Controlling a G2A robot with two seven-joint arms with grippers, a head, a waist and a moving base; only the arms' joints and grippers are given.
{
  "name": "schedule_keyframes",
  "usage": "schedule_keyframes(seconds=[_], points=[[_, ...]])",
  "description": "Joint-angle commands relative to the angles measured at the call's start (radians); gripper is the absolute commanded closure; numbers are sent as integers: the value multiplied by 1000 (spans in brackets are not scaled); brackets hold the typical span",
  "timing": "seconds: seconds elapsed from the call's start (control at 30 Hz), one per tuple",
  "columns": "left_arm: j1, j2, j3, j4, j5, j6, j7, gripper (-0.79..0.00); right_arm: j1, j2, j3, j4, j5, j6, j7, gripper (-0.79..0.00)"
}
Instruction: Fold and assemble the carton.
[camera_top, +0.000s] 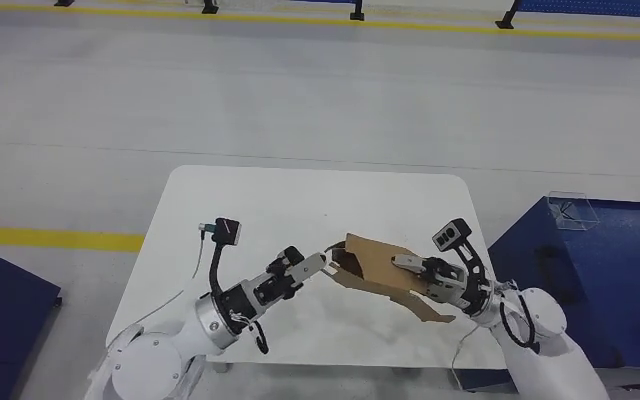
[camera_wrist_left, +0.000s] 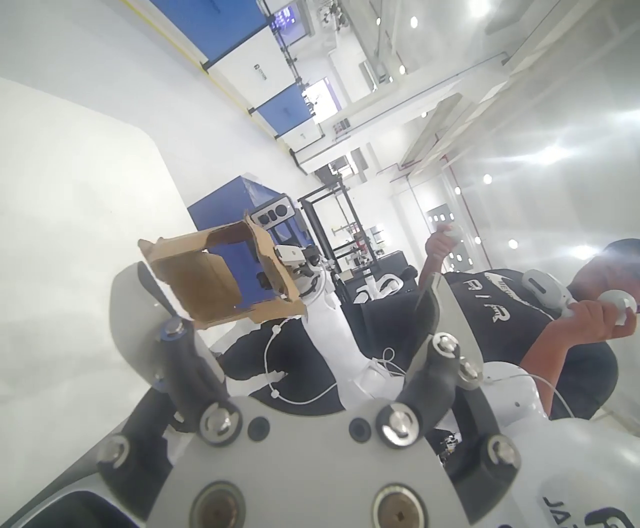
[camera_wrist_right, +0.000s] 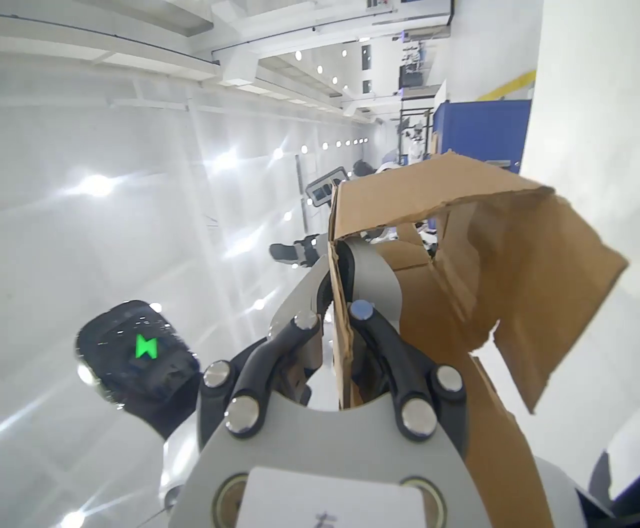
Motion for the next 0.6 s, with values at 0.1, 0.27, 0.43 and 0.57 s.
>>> schedule_keyframes(seconds=[0.1, 0.27, 0.43, 0.57], points=[[16, 6, -19, 18, -6, 59, -46, -785, 28, -4, -18, 27, 55, 26, 51, 0], [-80, 7, 2, 111, -53, 186, -151, -785, 42, -8, -33, 30, 114, 41, 131, 0], [-127, 8, 35, 147, -32, 191, -201, -785, 43, -9, -26, 39, 139, 40, 150, 0], [-148, 9, 64, 157, -25, 192, -236, -785, 42, -11, -23, 43, 165, 46, 158, 0]])
